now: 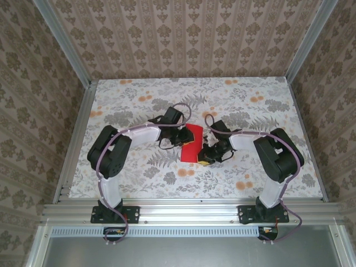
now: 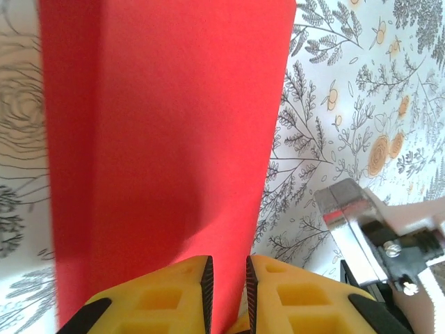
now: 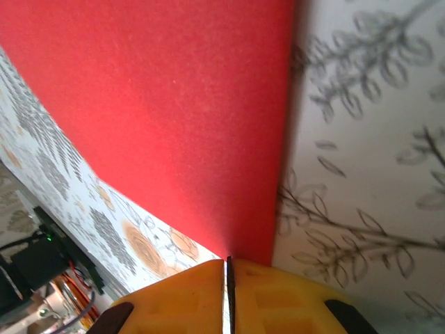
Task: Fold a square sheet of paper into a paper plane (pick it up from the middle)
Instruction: First fold in half a square sheet of paper at the center of the table.
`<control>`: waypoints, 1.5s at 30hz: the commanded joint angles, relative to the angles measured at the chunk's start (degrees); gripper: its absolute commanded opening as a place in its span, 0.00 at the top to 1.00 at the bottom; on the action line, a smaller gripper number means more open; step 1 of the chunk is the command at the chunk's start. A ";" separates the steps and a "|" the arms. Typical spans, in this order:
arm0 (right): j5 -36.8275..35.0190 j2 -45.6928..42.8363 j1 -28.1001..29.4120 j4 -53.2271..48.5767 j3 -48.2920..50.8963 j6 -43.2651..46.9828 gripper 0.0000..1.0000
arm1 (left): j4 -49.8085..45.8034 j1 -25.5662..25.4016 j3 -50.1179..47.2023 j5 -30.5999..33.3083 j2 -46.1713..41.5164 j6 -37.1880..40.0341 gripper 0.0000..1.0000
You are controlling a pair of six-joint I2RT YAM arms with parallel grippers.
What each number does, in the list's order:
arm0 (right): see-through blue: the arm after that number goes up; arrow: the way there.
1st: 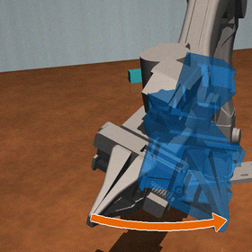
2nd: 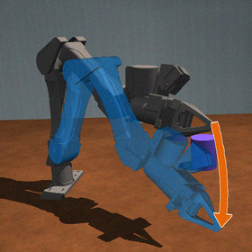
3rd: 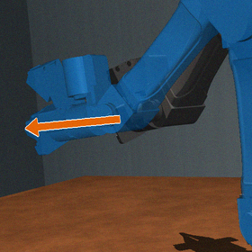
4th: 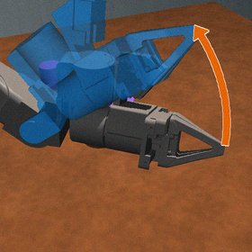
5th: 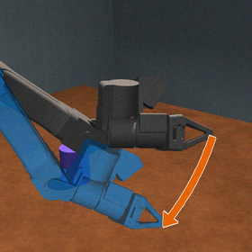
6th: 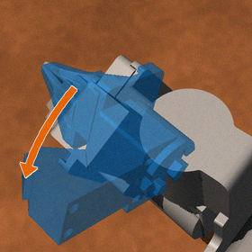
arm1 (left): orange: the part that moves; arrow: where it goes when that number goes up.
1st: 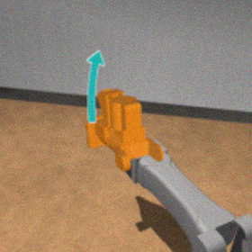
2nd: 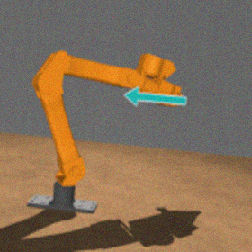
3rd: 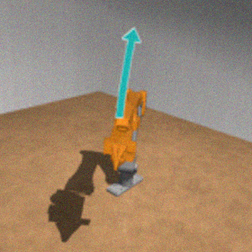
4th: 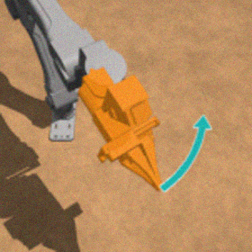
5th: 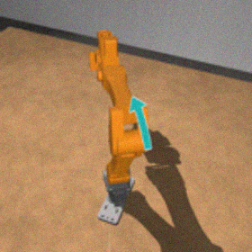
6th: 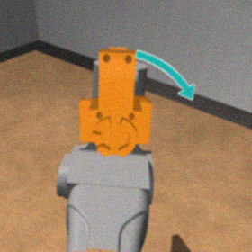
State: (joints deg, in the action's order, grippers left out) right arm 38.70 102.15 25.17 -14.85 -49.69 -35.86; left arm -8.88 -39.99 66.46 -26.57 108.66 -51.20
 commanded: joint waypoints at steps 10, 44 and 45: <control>1.38 -2.35 -1.60 10.24 -2.16 -6.55 0.87 | -0.32 -0.76 -2.86 1.75 3.56 -0.99 0.87; -23.31 2.75 -1.26 18.46 1.97 -28.81 0.88 | 22.39 -3.25 -10.04 -5.87 0.41 -8.39 0.86; -23.31 2.94 -1.26 18.54 1.89 -29.19 0.88 | 22.21 -3.33 -9.78 -6.10 0.79 -8.39 0.88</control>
State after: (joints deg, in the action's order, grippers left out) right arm 20.08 104.47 23.94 6.57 -49.39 -61.56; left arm 10.52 -42.61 55.81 -30.15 107.90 -57.95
